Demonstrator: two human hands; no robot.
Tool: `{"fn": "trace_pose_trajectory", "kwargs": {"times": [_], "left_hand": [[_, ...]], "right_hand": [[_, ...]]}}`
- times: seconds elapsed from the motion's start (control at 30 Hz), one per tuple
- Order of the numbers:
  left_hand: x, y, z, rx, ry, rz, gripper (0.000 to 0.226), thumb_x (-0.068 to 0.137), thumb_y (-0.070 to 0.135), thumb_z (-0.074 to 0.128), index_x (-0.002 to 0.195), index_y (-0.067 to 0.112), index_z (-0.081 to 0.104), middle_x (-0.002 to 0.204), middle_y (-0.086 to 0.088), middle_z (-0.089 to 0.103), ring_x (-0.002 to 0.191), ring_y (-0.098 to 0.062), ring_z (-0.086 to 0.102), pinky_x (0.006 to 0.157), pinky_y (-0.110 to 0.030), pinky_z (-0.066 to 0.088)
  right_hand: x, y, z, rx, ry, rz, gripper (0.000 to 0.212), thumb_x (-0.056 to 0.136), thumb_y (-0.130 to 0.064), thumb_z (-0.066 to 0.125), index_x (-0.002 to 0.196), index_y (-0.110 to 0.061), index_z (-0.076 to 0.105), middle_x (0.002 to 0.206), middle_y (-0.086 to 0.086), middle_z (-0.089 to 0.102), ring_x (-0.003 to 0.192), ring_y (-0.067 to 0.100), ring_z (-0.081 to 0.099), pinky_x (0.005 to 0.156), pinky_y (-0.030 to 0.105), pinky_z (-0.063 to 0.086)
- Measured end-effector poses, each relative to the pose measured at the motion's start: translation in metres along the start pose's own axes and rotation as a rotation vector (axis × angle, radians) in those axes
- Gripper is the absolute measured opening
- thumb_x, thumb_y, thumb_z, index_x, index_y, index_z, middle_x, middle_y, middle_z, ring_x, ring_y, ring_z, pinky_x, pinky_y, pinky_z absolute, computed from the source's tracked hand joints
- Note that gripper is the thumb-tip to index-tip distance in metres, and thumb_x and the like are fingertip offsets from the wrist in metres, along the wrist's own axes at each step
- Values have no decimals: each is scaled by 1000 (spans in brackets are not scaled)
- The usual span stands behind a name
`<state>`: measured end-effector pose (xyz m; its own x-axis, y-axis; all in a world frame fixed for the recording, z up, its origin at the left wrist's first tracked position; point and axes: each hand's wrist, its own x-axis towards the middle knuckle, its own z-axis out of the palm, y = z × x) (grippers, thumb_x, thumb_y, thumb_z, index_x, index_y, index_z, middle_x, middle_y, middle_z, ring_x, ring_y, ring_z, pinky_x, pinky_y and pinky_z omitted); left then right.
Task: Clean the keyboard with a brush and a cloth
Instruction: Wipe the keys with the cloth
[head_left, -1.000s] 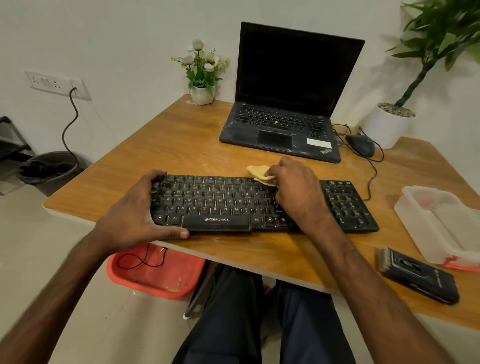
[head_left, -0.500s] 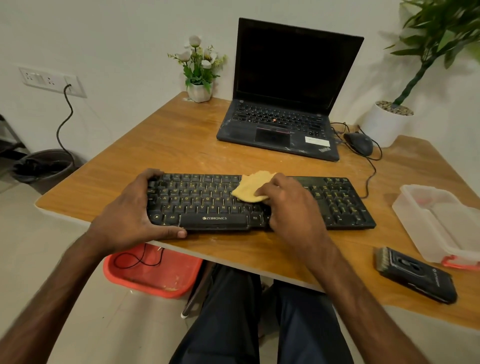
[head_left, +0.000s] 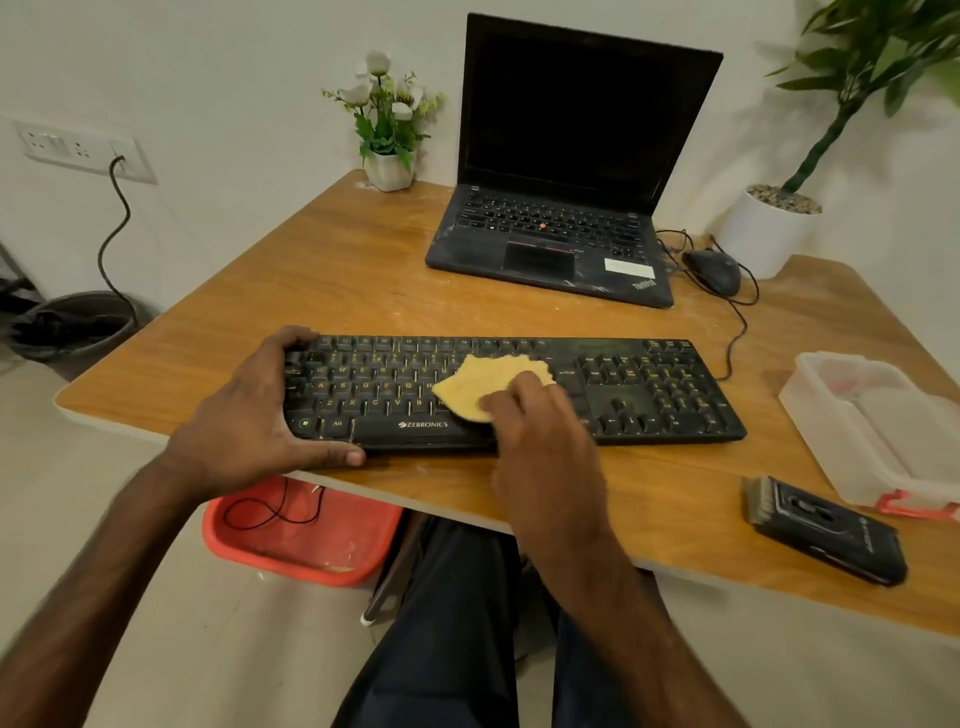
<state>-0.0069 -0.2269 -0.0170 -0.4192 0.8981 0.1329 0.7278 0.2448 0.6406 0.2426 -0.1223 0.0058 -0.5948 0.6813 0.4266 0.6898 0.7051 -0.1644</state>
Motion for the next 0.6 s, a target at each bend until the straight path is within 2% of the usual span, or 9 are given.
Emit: {"fn": "trace_pose_trajectory", "kwargs": {"times": [0.03,0.1,0.17,0.27,0.37,0.47,0.5,0.53,0.6], "left_hand": [[0,-1,-1,2,-2,-2,130,29,95,70,140,47,23,144,8,43,128,-13,47,104,-46,45],[0,-1,-1,4,-11,-8,132,29,95,70,142,45,23,145,7,43,128,-15,48,104,-49,45],[0,-1,-1,4,-6,-7,127,29,95,69,138,51,21,145,6,43,128,-15,47,104,-48,45],[-1,2,0,3,-4,-10,125,29,96,69,136,54,19,146,5,43,127,-15,48,104,-48,45],[-1,2,-1,12,-1,-15,131,29,96,67,141,45,22,145,5,43,126,-15,48,102,-47,46],[-2,3,0,26,-5,-17,129,29,98,66,139,48,21,146,5,43,127,-17,48,103,-50,46],[-2,3,0,31,-4,-16,131,29,98,66,141,45,22,146,5,43,128,-17,48,103,-50,46],[-2,3,-1,35,-6,-17,134,29,98,65,143,42,22,146,5,43,128,-17,48,103,-50,46],[-2,3,-1,32,0,-18,135,29,98,65,144,40,22,142,9,42,126,-14,47,102,-47,45]], "right_hand": [[-3,-3,2,12,0,-48,28,73,-10,62,99,-7,72,95,10,63,80,21,60,60,33,57],[-4,7,-1,43,-7,-52,32,77,-9,53,103,-8,72,98,9,64,86,22,61,64,34,58],[1,26,-10,-7,15,25,34,83,-8,55,114,-12,69,110,8,63,99,21,59,79,35,57],[13,45,-19,-61,-25,203,43,91,-8,59,133,-17,57,129,5,52,116,18,49,95,33,46],[6,21,-14,-2,-31,160,41,90,-7,57,130,-15,59,126,5,54,111,17,52,91,29,48],[-9,-8,0,70,-36,28,32,75,-7,68,107,-8,70,103,8,62,88,20,59,67,28,55],[-9,-10,2,78,-33,-9,33,73,-7,72,105,-9,71,100,8,62,87,20,60,64,28,56],[-6,-8,1,89,-43,-42,34,75,-7,72,109,-11,70,103,7,62,91,19,59,68,29,56],[4,7,-3,93,-40,-69,37,87,-8,64,123,-17,65,116,2,59,105,16,54,85,29,50]]}}
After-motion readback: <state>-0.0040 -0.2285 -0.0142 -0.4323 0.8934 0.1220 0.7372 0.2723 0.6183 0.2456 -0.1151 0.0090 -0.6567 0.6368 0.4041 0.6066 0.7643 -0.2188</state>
